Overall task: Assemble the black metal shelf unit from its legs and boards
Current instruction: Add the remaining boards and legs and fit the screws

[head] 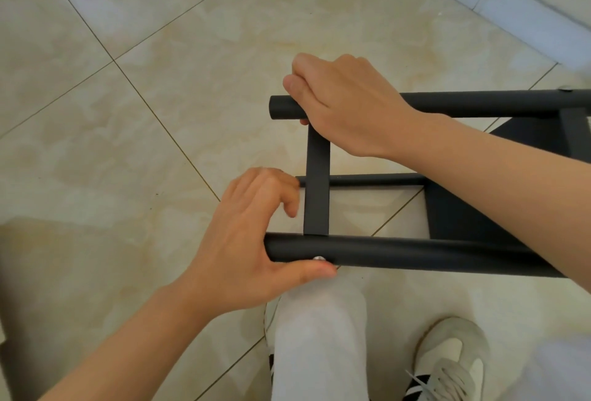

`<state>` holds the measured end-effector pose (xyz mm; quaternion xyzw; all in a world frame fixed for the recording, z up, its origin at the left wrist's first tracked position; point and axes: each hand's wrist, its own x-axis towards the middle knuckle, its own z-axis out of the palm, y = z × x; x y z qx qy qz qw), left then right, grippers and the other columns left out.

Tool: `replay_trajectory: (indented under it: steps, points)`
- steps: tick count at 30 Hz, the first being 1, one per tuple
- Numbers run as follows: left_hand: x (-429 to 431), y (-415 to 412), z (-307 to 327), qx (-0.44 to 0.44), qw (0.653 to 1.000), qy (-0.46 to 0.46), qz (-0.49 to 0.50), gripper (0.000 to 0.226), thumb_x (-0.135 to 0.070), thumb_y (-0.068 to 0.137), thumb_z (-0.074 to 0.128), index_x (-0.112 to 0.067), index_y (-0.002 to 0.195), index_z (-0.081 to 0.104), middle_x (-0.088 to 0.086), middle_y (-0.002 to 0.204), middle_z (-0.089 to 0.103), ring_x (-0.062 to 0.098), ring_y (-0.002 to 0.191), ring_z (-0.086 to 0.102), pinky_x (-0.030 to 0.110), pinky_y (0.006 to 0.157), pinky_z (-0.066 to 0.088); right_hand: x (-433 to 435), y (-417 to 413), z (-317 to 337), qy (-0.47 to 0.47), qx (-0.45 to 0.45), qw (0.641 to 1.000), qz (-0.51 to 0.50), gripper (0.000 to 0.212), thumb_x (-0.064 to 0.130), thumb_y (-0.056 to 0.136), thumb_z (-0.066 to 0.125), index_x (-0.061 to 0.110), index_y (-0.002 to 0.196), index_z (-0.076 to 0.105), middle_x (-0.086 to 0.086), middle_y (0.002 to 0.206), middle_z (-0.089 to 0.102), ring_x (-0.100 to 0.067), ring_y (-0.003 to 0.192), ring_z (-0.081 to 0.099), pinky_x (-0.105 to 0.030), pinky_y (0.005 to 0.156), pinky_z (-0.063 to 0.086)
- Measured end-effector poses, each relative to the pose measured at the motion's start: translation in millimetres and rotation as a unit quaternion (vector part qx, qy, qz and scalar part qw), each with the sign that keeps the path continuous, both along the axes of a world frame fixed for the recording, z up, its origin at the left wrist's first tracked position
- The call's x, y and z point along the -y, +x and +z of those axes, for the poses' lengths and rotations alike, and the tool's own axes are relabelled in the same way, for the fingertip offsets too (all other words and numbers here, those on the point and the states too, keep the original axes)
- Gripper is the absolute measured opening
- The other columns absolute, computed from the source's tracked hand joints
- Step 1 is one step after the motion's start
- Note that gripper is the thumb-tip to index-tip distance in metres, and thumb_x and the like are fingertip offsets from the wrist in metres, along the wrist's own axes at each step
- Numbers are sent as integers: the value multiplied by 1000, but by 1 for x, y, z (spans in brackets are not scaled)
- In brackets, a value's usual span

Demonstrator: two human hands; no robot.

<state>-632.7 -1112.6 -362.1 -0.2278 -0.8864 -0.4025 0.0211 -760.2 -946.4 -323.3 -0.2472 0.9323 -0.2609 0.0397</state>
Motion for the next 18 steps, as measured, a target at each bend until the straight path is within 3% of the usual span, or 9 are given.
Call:
replay_trajectory:
  steps: [2,4,7,13,18]
  points:
    - [-1,3,-4,19,999,29,25,56,-60,69,74,-28,96,37,-17,102,40,23,102,52,36,101,41,-1,0,-1,2,1,1000,-1,32,34,106,27,13,85,41,-8,72,64,-32,64,54,-46,66,44]
    - [-2,6,-7,5,999,38,32,59,-64,71,73,-27,105,42,-22,109,40,16,113,50,32,114,32,-2,0,0,-2,1,1000,2,32,34,106,27,14,83,39,-7,68,61,-30,61,53,-43,63,41]
    - [-3,7,-9,-15,999,34,25,65,-69,79,65,-23,122,47,-18,127,45,6,132,44,42,122,22,-3,0,0,-6,0,1000,5,32,34,106,28,15,82,39,-5,63,56,-27,58,50,-41,60,37]
    - [-6,13,-14,-73,996,45,31,60,-55,86,69,-10,125,61,3,132,57,20,133,53,53,119,28,-2,1,0,1,2,1000,6,33,32,105,28,10,85,43,-10,73,66,-34,63,51,-46,67,43]
    - [-10,22,-16,-72,994,63,47,60,-46,91,68,2,125,57,17,134,57,33,136,49,65,113,32,-3,1,0,2,-2,1000,9,34,34,105,27,12,85,43,-7,72,65,-28,59,51,-43,64,42]
